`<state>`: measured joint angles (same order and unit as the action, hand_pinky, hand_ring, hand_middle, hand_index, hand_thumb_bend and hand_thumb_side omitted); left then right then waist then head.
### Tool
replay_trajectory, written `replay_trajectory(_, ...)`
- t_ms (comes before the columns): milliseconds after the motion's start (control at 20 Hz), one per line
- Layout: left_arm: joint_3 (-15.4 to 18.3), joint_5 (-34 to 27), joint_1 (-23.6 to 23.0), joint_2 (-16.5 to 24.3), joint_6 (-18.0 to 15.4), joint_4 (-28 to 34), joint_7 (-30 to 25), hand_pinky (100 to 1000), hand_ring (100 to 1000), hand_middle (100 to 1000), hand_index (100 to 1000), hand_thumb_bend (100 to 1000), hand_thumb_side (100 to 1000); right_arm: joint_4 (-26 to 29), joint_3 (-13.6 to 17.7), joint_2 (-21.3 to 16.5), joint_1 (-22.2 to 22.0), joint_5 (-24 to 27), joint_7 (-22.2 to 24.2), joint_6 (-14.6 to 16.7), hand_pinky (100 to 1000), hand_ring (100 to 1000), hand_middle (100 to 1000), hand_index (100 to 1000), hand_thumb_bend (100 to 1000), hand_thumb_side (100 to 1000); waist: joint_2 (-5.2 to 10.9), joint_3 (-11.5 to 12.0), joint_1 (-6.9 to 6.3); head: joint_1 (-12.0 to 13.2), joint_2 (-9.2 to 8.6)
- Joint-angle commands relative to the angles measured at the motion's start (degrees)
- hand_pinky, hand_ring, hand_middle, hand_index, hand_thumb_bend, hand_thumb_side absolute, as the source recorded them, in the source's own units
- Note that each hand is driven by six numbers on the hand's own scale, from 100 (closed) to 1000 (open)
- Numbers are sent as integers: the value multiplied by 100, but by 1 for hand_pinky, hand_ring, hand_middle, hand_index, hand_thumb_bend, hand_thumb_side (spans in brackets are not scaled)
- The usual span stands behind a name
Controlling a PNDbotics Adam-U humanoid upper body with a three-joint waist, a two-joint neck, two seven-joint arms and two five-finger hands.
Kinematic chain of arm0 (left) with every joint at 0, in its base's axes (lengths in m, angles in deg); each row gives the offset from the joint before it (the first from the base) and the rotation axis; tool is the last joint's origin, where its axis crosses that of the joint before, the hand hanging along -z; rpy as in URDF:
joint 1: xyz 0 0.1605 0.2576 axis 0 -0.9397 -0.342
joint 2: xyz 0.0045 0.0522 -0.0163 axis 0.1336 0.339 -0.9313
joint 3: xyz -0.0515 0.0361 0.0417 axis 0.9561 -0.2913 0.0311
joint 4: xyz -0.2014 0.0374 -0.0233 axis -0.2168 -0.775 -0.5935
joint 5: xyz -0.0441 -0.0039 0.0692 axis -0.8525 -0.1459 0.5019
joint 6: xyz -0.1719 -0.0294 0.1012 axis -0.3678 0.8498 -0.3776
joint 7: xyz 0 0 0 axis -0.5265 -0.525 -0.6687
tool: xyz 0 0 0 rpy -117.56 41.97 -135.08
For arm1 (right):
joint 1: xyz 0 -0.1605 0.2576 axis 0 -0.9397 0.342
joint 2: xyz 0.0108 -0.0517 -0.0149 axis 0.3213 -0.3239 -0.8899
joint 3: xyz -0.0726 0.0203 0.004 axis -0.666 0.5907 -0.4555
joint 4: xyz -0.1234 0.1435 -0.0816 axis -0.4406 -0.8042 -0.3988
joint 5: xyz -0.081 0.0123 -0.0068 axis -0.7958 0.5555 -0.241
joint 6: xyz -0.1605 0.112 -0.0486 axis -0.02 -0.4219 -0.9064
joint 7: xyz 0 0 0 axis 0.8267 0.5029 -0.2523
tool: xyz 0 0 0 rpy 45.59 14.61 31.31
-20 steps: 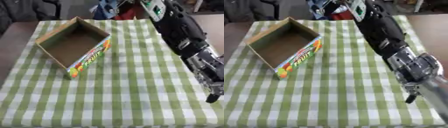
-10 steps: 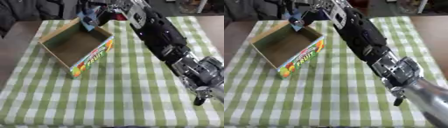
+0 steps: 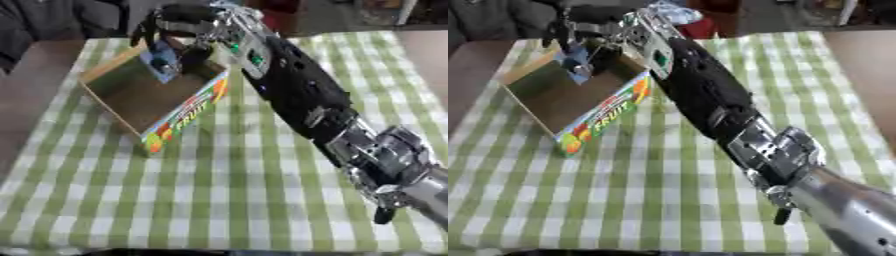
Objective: Pick up objects on the table and place them in the box.
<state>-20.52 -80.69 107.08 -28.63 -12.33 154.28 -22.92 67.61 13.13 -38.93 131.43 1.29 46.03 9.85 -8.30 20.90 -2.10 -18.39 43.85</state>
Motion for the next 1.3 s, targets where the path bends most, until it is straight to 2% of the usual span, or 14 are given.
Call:
replay_trajectory(50,4,-15,81,29,-5,111,0,631,677,640,839,158,688,-146,73,18,70,-294,-324,39,754,836,802,953,102,167,64,2,-24,16,26)
replay_trajectory(100,5,-14,78,31,-5,111,2,631,677,640,839,158,688,-193,83,26,58,-368,-408,62,766,850,841,968,162,221,63,-7,-23,24,26)
replay_trajectory(300,10,-7,62,36,-1,111,11,631,677,639,839,159,688,-309,137,11,53,-537,-712,137,769,855,877,977,194,251,72,-43,-23,56,26)
replay_trajectory(550,16,2,25,48,15,111,20,631,677,639,839,160,688,-237,186,-144,123,-490,-913,162,770,857,886,976,184,237,113,-107,-41,97,26)
replay_trajectory(750,38,18,-19,65,18,111,42,630,677,638,838,161,687,116,186,-404,163,-199,-980,136,773,857,894,977,163,230,149,-208,-53,182,26)
replay_trajectory(900,65,39,-58,83,21,111,73,630,676,638,838,161,687,595,157,-661,113,169,-977,71,772,859,906,981,149,233,163,-321,-56,284,26)
replay_trajectory(1100,98,69,-106,103,28,111,116,629,676,637,837,163,685,1262,199,-995,-23,878,-994,-210,759,859,915,981,119,242,172,-471,-55,420,26)
replay_trajectory(1300,135,103,-157,125,37,111,163,629,676,637,837,163,685,1909,293,-1244,-265,2067,-1000,-566,739,857,915,979,100,256,178,-627,-45,543,26)
